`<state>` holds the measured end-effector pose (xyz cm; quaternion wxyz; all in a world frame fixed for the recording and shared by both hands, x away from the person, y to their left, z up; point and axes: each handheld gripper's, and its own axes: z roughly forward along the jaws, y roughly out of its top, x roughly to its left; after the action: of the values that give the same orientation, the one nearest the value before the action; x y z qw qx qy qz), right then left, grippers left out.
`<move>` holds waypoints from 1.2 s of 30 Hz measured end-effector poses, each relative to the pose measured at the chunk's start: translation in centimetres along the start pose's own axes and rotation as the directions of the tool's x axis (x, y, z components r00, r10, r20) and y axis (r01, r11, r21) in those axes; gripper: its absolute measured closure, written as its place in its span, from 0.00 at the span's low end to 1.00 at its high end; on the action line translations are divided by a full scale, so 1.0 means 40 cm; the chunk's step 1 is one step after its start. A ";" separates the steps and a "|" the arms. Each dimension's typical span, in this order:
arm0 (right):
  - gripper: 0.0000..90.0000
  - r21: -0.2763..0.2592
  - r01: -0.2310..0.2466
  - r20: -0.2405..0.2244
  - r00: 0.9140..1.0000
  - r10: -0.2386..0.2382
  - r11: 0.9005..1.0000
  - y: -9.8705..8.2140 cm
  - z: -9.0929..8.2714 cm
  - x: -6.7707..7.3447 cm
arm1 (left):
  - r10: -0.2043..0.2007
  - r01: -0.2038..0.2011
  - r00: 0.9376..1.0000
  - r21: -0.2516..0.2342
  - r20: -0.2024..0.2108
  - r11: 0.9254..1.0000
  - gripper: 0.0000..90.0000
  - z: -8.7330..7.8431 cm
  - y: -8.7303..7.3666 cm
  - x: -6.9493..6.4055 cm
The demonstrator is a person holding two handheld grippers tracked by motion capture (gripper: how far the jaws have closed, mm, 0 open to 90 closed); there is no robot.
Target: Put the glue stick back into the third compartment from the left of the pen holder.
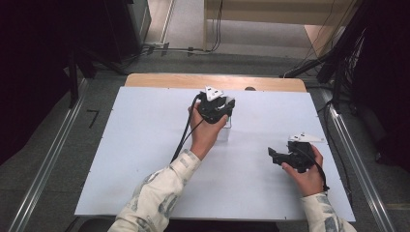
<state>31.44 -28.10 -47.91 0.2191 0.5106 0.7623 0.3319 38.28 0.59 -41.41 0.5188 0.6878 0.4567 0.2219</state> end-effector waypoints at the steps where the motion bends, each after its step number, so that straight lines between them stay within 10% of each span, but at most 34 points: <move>1: 0.19 0.000 0.000 0.000 1.000 0.000 1.000 0.000 0.000 0.000 | 0.000 0.000 1.000 0.001 -0.004 1.000 0.73 -0.001 -0.001 0.000; 36: 0.19 0.000 0.000 0.003 1.000 0.000 1.000 -0.001 0.001 0.000 | 0.050 -0.050 0.999 -0.005 0.019 0.999 0.40 -0.084 -0.034 -0.006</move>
<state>31.44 -28.09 -47.95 0.2201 0.5111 0.7621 0.3310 35.01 2.15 -41.38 0.5189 0.7000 0.4338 0.2290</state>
